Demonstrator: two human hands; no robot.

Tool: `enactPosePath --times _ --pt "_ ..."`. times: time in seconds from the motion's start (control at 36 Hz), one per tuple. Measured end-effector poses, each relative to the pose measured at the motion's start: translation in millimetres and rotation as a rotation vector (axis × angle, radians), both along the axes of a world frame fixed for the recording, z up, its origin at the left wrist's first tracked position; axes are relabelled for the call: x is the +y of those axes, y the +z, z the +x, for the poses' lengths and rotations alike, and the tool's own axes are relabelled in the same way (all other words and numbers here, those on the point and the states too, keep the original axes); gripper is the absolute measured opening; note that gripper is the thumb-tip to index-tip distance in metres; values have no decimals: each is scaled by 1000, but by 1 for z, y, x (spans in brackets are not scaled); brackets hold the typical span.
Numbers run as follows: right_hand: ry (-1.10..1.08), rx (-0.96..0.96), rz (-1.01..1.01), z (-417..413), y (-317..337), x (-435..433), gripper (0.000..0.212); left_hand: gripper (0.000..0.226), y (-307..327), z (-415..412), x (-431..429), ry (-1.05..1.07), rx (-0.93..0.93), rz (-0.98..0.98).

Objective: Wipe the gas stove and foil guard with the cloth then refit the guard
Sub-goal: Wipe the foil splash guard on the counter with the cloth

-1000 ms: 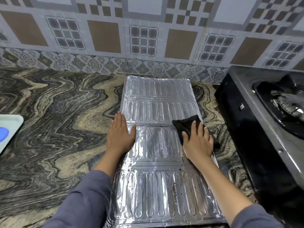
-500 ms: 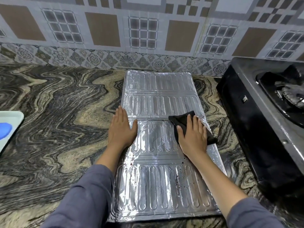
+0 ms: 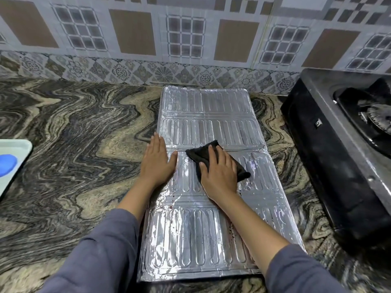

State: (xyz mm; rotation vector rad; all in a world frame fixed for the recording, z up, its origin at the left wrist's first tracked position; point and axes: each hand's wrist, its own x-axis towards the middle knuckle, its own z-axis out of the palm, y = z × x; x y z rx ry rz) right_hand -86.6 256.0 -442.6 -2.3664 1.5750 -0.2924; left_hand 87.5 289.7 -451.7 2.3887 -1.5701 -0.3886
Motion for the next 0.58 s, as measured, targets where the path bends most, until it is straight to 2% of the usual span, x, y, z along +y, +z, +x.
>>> enactPosePath --times 0.17,0.31,0.39,0.58 --pt "16 4 5 -1 1 0 56 67 13 9 15 -85 171 -54" --pt "17 -13 -5 -2 2 1 56 60 11 15 62 -108 127 -77" --pt "15 -19 -16 -1 1 1 56 64 8 15 85 -148 54 -24" --pt "12 -8 -13 5 3 4 56 66 1 9 89 -137 -62 15"
